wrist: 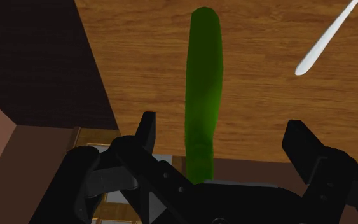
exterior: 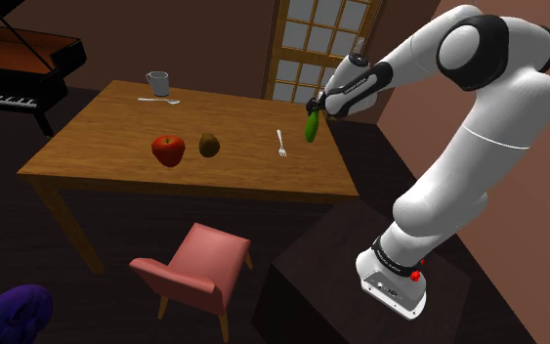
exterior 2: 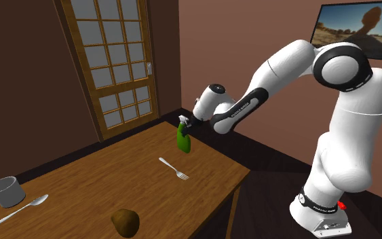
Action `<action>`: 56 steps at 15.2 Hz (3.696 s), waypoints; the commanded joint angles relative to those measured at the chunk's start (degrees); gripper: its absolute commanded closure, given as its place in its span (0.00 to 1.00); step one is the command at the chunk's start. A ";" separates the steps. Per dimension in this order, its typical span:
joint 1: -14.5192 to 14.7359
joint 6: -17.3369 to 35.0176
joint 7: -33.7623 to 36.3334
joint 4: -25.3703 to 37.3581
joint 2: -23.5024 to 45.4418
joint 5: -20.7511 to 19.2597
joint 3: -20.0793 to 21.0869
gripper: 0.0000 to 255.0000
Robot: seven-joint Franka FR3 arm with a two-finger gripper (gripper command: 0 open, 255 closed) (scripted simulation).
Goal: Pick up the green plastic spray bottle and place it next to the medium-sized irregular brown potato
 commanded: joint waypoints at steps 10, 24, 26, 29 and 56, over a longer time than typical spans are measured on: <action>-0.76 4.96 1.31 4.70 8.93 -0.21 -0.70 0.00; -0.76 4.97 1.30 4.69 8.93 -0.21 -0.70 1.00; -0.94 4.28 0.98 4.74 8.29 0.05 -0.44 1.00; -1.40 2.21 -0.01 4.95 6.43 0.87 0.26 1.00; -1.93 -17.24 -6.55 12.08 -5.97 6.61 2.41 1.00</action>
